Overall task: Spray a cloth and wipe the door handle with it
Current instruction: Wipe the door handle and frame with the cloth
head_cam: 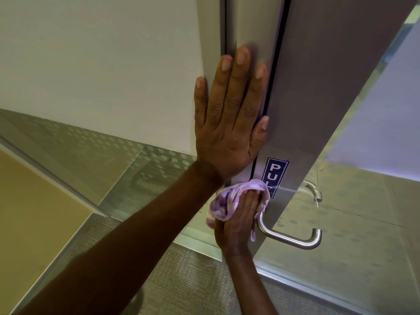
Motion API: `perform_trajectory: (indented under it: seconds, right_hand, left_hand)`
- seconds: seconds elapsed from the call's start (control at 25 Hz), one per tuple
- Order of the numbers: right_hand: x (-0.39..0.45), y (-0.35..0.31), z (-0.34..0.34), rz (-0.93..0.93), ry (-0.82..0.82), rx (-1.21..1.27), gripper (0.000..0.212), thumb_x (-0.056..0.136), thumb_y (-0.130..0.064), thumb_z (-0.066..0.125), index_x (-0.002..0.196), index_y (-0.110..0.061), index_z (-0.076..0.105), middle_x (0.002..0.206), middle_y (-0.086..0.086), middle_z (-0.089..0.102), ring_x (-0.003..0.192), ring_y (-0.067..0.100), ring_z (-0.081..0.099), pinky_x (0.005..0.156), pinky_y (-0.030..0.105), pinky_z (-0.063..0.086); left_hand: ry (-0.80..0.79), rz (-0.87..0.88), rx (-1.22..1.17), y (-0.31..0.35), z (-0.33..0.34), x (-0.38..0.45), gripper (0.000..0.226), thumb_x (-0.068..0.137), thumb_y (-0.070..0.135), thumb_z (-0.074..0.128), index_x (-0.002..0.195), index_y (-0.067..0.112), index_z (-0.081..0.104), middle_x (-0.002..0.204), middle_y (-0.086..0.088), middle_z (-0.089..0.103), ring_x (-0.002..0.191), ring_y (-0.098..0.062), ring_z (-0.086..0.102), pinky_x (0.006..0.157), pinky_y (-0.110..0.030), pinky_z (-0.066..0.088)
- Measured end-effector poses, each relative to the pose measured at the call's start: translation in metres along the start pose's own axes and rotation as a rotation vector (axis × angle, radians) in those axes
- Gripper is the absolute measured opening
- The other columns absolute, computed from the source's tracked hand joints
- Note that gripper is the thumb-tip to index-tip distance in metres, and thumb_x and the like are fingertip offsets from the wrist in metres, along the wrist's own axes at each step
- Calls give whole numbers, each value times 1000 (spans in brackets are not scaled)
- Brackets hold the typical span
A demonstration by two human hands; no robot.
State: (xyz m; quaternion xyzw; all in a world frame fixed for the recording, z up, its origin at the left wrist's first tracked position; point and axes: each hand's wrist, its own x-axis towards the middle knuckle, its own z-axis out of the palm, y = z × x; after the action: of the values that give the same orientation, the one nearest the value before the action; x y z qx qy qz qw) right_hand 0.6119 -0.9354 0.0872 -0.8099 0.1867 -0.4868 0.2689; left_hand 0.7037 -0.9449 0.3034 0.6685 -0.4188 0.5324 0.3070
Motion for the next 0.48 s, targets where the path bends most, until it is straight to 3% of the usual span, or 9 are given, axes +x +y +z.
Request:
perform_trajectory:
  seconds: [0.12,0.24,0.32,0.4,0.48]
  right_hand:
    - [40,-18,-11,7,38,95,75,100,-41,52,158,-7,19,151,27,41,152,41,35,123,58,32]
    - [64,-26,-19,-109,132,36,69,100,-38,49,155,-8,22,153,23,34,163,19,11,132,36,10]
    - [56,-20,-16,-115,111,7,85,91,-32,64,159,-10,17,153,21,29,162,20,11,132,33,8]
    - [25,-10,-12,2,10,4,110,72,-18,85,158,-9,17,149,23,30,151,36,25,129,47,20]
    - [-7,4,-4,100,-78,-28,92,78,-16,73,152,-9,19,142,25,39,132,46,43,112,61,43]
  left_hand:
    - [-3,-16,-36,0,-1,0,53,111,40,24,157,12,21,160,-18,23,162,-12,-9,133,-48,5]
    - [-5,-13,-33,1,-1,-1,54,111,39,24,158,13,21,162,-16,17,162,-12,-8,133,-48,4]
    - [-1,-8,-32,0,0,0,54,111,40,25,157,14,21,162,-15,17,162,-12,-8,133,-48,4]
    - [6,-3,-14,0,1,0,54,111,40,25,157,13,21,161,-17,21,162,-12,-8,133,-47,4]
    - [10,-3,-7,-1,2,1,54,110,40,25,156,11,23,159,-19,25,162,-12,-9,133,-46,3]
